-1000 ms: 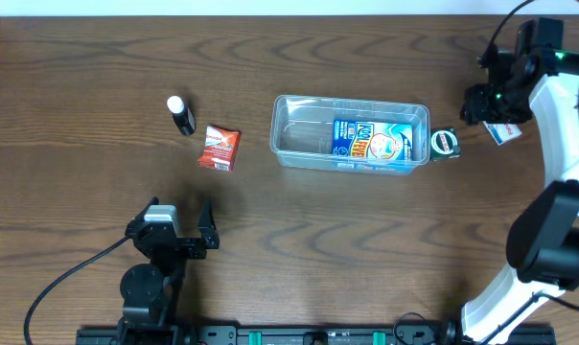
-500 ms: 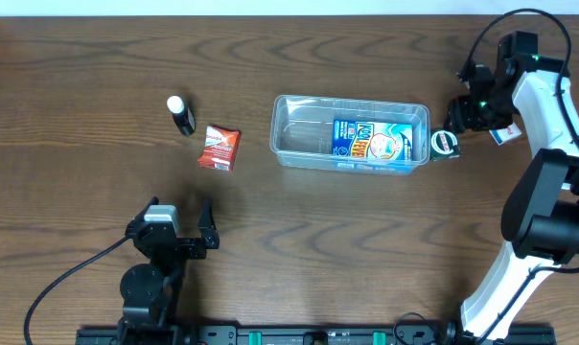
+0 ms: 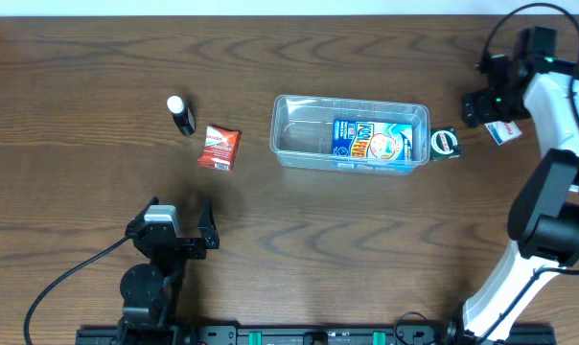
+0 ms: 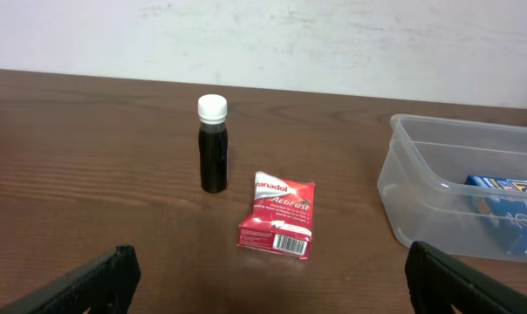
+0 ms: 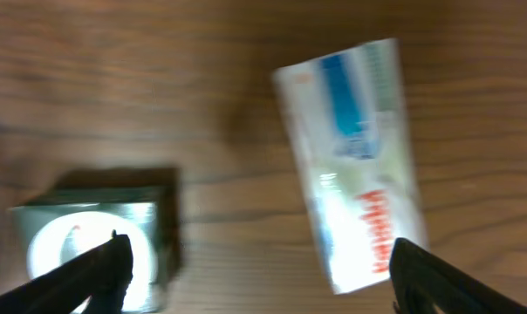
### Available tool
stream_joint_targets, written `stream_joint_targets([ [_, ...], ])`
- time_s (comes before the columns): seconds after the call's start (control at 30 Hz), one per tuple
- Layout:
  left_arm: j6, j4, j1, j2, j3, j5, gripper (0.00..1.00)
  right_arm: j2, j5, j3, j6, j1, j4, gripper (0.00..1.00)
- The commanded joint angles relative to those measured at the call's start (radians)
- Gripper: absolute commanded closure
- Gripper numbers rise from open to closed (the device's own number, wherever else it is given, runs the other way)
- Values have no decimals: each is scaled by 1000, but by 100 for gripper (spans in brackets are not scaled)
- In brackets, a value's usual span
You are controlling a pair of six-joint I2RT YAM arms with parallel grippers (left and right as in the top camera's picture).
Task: Pack container
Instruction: 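Grasp the white Panadol caplet box with the right gripper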
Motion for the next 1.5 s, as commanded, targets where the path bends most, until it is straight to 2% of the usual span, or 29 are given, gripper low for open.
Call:
stream_joint_targets([
  [0.0,13,-10,-2,-6,-27,7,2,8,-40,8,-71,-63,15,5],
  [0.2,13,-10,-2,-6,-27,7,2,24,-197,7,-185,-139,9,4],
  [0.47,13,-10,-2,-6,-27,7,2,68,-267,7,-314,-167,31,5],
  [0.93,13,-10,-2,-6,-27,7,2,159,-251,7,-312,-167,133,11],
  [1.1,13,-10,-2,-6,-27,7,2,182,-267,7,-312,-158,140,20],
  [1.2,13,-10,-2,-6,-27,7,2,190,-266,7,-311,-154,144,34],
  [1.3,13,-10,-2,-6,-27,7,2,190,-263,8,-293,-156,157,37],
  [1.4,13,-10,-2,-6,-27,7,2,190,-258,8,-258,-156,179,49],
  [1.47,13,-10,-2,-6,-27,7,2,190,-258,8,-254,-156,181,50],
])
